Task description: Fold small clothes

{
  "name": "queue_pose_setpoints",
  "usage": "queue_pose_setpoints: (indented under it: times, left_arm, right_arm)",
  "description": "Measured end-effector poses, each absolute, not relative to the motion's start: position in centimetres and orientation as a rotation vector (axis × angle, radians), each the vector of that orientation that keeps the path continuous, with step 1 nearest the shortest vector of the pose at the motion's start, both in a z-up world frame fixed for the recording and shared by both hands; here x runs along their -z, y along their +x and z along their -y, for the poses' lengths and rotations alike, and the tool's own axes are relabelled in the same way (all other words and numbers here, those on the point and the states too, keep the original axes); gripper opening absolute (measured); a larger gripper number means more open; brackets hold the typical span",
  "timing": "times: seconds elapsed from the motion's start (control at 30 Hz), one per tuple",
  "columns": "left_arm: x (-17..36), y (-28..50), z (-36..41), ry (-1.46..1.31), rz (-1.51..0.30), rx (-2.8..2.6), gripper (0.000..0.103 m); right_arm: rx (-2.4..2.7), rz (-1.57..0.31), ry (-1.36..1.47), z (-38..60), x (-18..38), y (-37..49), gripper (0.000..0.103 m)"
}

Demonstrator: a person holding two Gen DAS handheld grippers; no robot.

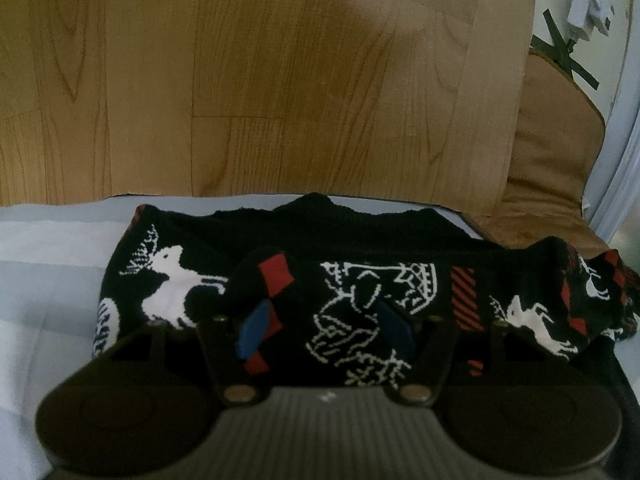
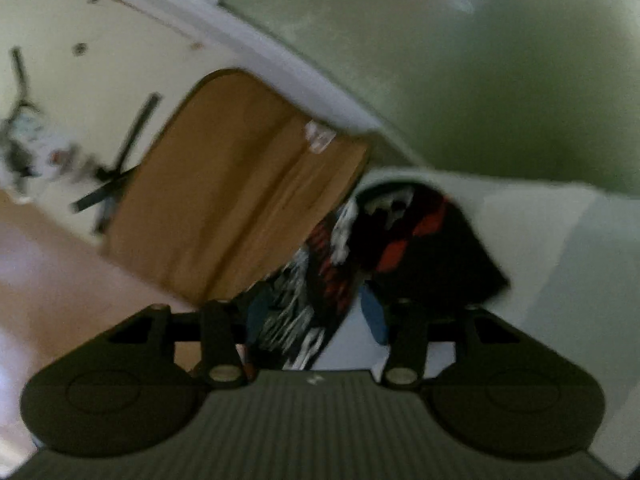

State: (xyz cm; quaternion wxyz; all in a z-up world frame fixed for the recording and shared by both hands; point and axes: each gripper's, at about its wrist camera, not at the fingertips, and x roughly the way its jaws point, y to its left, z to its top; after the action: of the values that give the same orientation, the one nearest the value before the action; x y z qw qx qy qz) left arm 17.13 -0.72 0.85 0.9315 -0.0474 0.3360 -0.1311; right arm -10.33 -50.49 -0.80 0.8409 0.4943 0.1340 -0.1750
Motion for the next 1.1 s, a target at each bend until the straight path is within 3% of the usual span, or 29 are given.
queue_pose_setpoints:
  times: [0.13, 0.17, 0.23, 0.4, 0.57, 0.7, 0.87, 1.03, 1.1]
  left_arm:
    - [-0.9, 17.1, 0.6, -0.101, -0.688, 0.273, 0.061]
    - [-0.9, 17.1, 0.5, -0.1, -0.688, 0.275, 0.061]
    - [-0.9, 17.1, 0.6, -0.099, -0.689, 0.273, 0.062]
    - [-1.0, 17.1, 0.8, -0.096, -0.688, 0.268, 0.062]
    - [-1.3, 17.0, -0.3, -0.173, -0.686, 0.29, 0.066]
    - [-3.6, 16.4, -4.7, -0.435, -0.66, 0.339, 0.067]
    - [-6.6, 14.2, -10.0, -0.524, -0.586, 0.275, 0.072]
    - [-5.0, 13.5, -14.5, -0.602, -0.605, 0.24, 0.079]
    - [-4.0, 14.5, -15.6, -0.657, -0.645, 0.241, 0.079]
  right_arm:
    - [0.462, -0.264, 1.032, 53.5, 1.4, -7.1, 0.056]
    - [0.481, -0.266, 1.03, 54.3, 1.5, -7.0, 0.052]
    - [0.497, -0.272, 1.058, 55.2, 1.7, -6.3, 0.007]
    - [0.5, 0.02, 0.883, 53.5, -5.3, -8.5, 0.008]
    - [0.283, 0.023, 0.577, 44.1, -12.0, -6.5, 0.009]
    - [0.049, -0.036, 0.375, 34.5, -14.4, -2.7, 0.009]
    - [-0.245, -0.188, 0.162, 20.5, -13.4, 3.7, 0.009]
    - [-0.45, -0.318, 0.063, 9.1, -7.9, 7.6, 0.009]
    - [-0.552, -0.431, -0.002, 5.7, -4.9, 8.4, 0.017]
